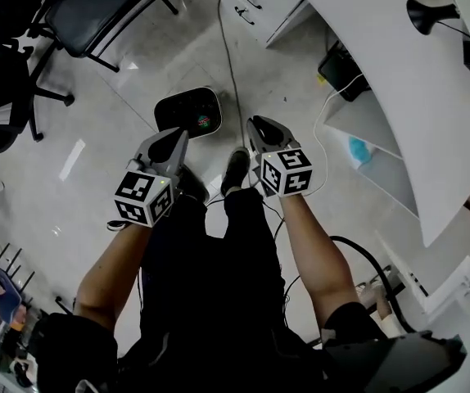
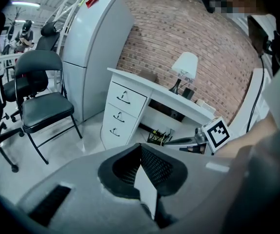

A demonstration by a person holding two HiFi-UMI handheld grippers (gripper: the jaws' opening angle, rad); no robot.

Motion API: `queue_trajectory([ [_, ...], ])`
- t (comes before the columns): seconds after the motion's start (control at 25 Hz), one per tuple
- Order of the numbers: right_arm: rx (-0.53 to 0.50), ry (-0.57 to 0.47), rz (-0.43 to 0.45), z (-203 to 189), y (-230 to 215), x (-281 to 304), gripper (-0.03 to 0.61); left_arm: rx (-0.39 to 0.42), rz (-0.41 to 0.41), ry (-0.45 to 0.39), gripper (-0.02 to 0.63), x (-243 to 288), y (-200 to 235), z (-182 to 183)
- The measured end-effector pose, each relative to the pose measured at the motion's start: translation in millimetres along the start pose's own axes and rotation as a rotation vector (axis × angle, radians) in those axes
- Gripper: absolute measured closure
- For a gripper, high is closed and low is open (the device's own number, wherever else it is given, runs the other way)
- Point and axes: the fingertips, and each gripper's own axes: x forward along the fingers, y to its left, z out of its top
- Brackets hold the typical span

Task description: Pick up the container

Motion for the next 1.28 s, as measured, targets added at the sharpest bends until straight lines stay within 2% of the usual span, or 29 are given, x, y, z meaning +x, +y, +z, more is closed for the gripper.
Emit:
queue_trajectory([
  [0.32,-0.033,0.043,-0.015,-58,-48,70,0.565,-0.009,-0.004,0.011,0.603,61,39,-55],
  [0.52,-0.057,0.074,-0.003,-97,-63,113,0.565,-0.036,0.016,0.015,0.603,89,70,-96],
  [0.6,-0.052,0.081,0.020,-111,-69,129,0.543,-0.025,0.014,0.018,0.603,103,78,-112],
  [0.68,-0.060,0.091,0.044,-123,-77,146,0.489,0.000,-0.005,0.019,0.603,120,83,-127],
  [0.84,-0.073,0.096,0.066,-150,-92,179,0.483,-0.015,-0.006,0.017,0.603,150,101,-155],
  [1.12,-0.057,0.116,0.093,-212,-116,228,0.461,0.054,-0.063,0.009,0.603,198,117,-198],
  [1.28,-0.017,0.130,0.129,-250,-129,254,0.459,0.071,-0.142,0.002,0.603,217,115,-219],
])
